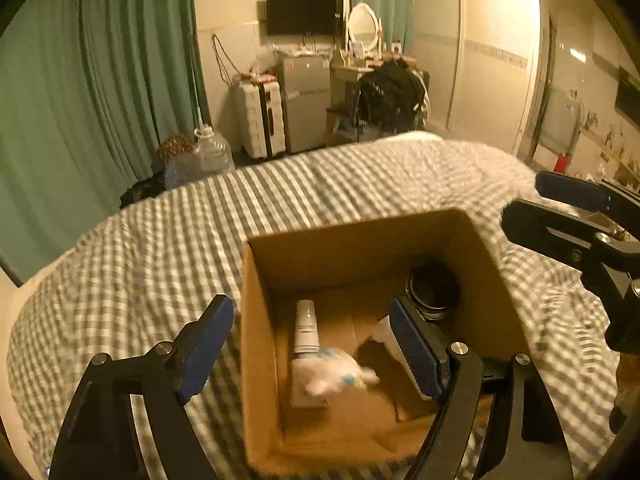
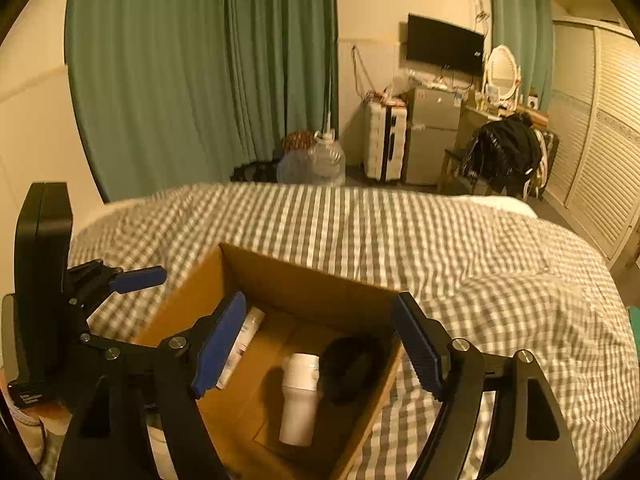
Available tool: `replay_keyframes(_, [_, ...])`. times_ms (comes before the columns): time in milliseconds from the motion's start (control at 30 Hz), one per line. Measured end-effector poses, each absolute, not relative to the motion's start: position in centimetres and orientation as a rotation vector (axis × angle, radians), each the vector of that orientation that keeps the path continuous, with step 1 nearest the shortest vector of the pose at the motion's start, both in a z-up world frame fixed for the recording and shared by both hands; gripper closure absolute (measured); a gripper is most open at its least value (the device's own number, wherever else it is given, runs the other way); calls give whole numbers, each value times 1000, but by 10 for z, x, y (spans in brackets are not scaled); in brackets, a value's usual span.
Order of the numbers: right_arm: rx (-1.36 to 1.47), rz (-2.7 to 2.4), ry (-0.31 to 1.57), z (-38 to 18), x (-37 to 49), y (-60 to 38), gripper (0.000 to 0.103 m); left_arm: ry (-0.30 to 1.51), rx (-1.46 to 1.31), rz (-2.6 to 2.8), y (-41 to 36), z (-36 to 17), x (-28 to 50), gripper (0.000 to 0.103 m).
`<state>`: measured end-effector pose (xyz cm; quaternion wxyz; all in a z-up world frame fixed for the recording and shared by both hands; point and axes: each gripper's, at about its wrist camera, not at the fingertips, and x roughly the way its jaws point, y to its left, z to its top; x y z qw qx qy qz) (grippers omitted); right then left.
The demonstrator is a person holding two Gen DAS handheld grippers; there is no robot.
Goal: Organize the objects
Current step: 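Lower the figurine into the box with the left tool while the right tool drops the black cup in, then grasp the blue tissue pack with the right tool and lift it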
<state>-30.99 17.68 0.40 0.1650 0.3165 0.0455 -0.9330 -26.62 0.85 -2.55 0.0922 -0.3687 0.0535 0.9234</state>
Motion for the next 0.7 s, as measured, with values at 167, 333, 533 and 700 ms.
replay_keyframes(167, [831, -2699, 170, 53, -266, 183, 24, 186, -1009, 2806, -1, 27, -221, 18])
replay_keyframes(333, [717, -2723, 232, 103, -202, 178, 21, 232, -931, 2858, -10, 63, -172, 4])
replay_keyframes(533, [669, -2705, 285, 127, -147, 166, 21, 234, -962, 2880, -28, 69, -121, 3])
replay_keyframes(700, [692, -2680, 323, 120, -107, 157, 16, 183, -992, 2921, -46, 51, -85, 3])
